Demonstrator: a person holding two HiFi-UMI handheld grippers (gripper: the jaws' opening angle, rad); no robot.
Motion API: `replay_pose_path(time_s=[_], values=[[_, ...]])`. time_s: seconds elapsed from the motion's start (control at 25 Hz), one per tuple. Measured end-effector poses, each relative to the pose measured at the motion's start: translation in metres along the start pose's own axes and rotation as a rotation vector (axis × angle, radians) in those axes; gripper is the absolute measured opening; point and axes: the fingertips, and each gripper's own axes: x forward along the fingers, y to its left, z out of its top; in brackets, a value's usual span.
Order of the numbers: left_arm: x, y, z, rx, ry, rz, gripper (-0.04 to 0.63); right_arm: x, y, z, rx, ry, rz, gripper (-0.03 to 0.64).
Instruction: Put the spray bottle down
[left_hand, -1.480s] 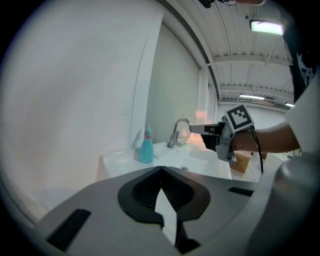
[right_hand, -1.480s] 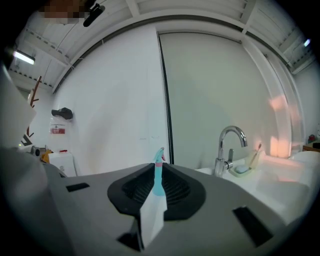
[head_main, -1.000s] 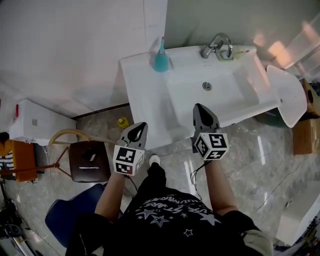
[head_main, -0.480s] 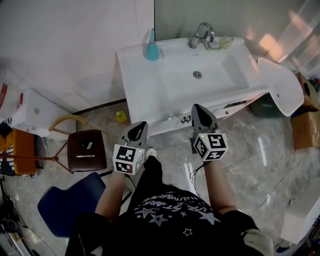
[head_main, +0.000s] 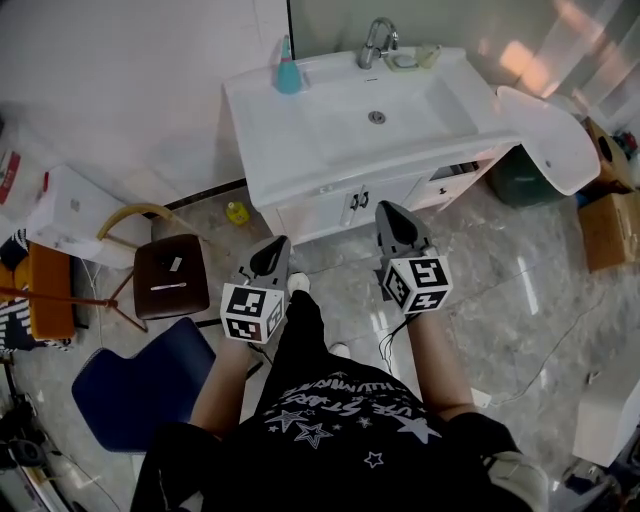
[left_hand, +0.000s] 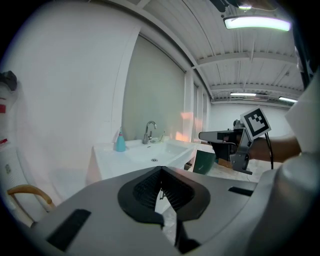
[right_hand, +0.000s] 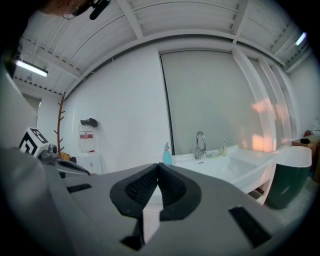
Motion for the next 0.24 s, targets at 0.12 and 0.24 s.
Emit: replay_pose_path(time_s=[0.12,0.24], values=[[-0.017,-0.018,-0.005,-0.001,-0.004,0.009,0.015,-0.027,0.001,-0.003,0.001,-0.002,-0.006,0.011],[-0.032,-0.035,-0.009,-0.004,-0.011,0.017,0.015,-0.052,0.001,-0.007,0.006,-0.004,-0.014,0.011]])
